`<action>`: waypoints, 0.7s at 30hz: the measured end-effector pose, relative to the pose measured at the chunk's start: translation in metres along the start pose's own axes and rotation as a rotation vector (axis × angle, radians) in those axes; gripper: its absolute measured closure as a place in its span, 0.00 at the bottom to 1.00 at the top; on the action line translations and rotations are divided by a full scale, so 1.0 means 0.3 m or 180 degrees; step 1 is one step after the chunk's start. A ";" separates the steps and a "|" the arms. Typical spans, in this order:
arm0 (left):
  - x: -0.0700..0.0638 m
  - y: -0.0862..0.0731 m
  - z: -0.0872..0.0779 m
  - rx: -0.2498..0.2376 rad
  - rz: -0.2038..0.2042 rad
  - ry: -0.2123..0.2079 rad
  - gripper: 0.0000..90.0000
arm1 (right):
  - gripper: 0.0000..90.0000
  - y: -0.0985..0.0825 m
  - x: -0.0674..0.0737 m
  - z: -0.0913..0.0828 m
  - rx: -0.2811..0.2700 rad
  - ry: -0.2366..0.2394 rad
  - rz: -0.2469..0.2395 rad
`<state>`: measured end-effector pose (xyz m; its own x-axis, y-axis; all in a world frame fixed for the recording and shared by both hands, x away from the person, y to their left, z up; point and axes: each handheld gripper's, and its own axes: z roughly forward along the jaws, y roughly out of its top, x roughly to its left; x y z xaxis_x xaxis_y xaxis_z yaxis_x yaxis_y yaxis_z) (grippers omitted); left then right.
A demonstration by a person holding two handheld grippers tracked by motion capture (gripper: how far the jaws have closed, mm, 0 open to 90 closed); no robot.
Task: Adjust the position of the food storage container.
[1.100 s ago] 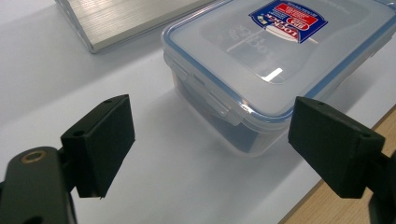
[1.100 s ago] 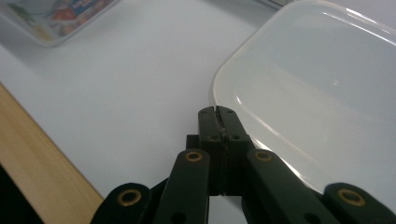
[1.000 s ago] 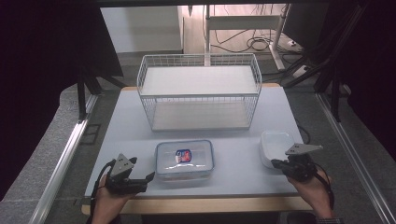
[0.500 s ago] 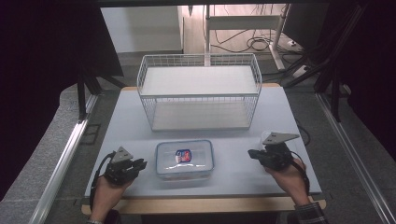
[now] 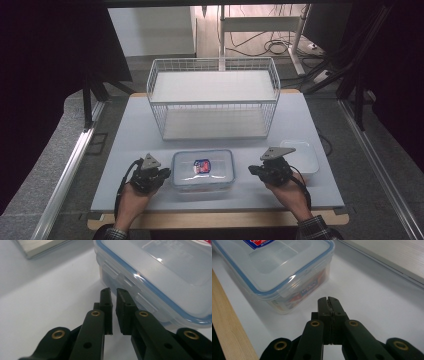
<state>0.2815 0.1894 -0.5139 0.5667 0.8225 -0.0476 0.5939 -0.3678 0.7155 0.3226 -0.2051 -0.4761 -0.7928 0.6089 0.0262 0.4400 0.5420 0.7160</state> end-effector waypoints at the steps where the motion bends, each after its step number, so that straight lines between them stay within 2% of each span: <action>1: 0.000 0.000 0.000 0.0000 0.0000 0.0000 0.93 | 0.98 0.000 0.000 0.000 0.0000 0.0000 0.0000; 8: -0.034 0.062 0.078 0.0002 0.0082 -0.0167 0.93 | 0.98 -0.018 -0.010 0.001 0.0047 -0.0073 0.0025; 12: -0.044 0.073 0.088 0.0014 0.0144 -0.0159 0.92 | 0.98 -0.025 -0.017 -0.008 0.0046 -0.0131 0.0029; 15: -0.034 0.064 0.070 -0.0062 0.0027 -0.0218 0.84 | 0.97 -0.036 -0.025 -0.027 0.0019 -0.0170 0.0045; 16: -0.029 0.060 0.058 -0.0084 0.0034 -0.0210 0.84 | 0.97 -0.036 -0.025 -0.027 0.0019 -0.0170 0.0045; 17: -0.025 0.057 0.047 -0.0116 0.0050 -0.0188 0.75 | 0.92 -0.040 -0.025 -0.041 0.0003 -0.0174 0.0055; 18: -0.023 0.052 0.036 -0.0153 0.0031 -0.0194 0.75 | 0.92 -0.040 -0.025 -0.041 0.0003 -0.0174 0.0055; 19: -0.019 0.047 0.025 -0.0186 0.0005 -0.0249 0.70 | 0.89 -0.043 -0.025 -0.048 -0.0023 -0.0181 0.0054; 21: -0.022 0.038 0.011 -0.0228 0.0017 -0.0233 0.58 | 0.81 -0.046 -0.024 -0.060 -0.0066 -0.0168 0.0054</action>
<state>0.2864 0.1784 -0.5079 0.6115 0.7858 -0.0926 0.5500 -0.3379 0.7638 0.3146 -0.2274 -0.4737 -0.7617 0.6480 0.0019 0.4438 0.5195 0.7301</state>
